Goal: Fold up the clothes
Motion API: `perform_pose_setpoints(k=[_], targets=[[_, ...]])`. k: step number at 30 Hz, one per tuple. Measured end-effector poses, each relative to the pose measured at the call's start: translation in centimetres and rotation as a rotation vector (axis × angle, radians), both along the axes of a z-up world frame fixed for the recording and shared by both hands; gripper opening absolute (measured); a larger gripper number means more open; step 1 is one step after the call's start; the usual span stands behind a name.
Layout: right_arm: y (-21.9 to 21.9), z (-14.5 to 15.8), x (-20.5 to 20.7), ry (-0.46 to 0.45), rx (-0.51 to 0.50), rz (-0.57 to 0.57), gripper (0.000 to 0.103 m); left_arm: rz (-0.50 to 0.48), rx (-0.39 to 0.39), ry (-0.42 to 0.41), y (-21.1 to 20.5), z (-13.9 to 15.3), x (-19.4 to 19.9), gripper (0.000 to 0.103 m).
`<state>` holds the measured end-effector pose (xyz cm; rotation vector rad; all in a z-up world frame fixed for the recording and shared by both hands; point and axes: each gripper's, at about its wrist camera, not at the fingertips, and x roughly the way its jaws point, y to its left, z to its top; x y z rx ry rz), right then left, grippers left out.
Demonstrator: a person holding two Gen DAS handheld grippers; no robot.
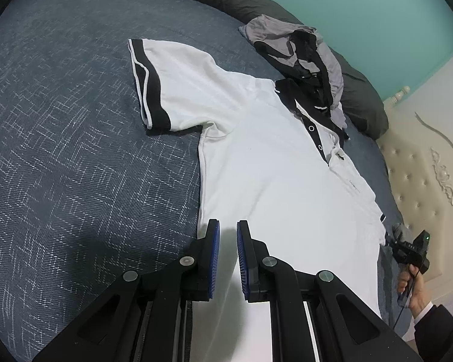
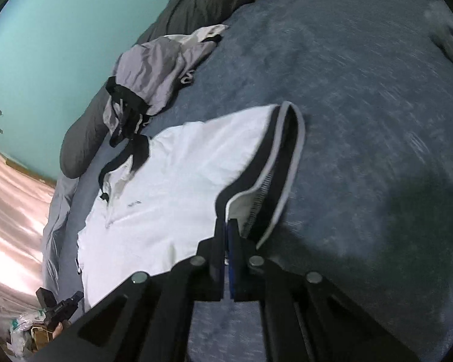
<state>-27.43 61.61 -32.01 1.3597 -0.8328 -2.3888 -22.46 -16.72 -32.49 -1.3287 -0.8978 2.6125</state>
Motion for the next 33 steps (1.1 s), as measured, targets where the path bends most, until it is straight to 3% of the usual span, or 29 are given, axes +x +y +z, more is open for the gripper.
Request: perform_pose_setpoints(k=[8,17,27,33], targets=[[0.7,-2.4,1.1,-0.048,-0.005,0.0,0.001,0.001,-0.002,-0.002,-0.2,-0.1,-0.1,0.013],[0.8,-1.7,1.6,-0.002,0.01,-0.014,0.001,0.004,0.0,0.004,-0.4,0.0,-0.1,0.013],[0.7,-2.9,2.4,-0.039,0.026,-0.024,0.001,0.006,-0.006,-0.004,-0.6,0.1,-0.4,0.013],[0.8,-1.8,2.9,-0.058,0.036,-0.088,0.003,0.0,-0.015,-0.015,-0.4,0.5,-0.5,0.013]])
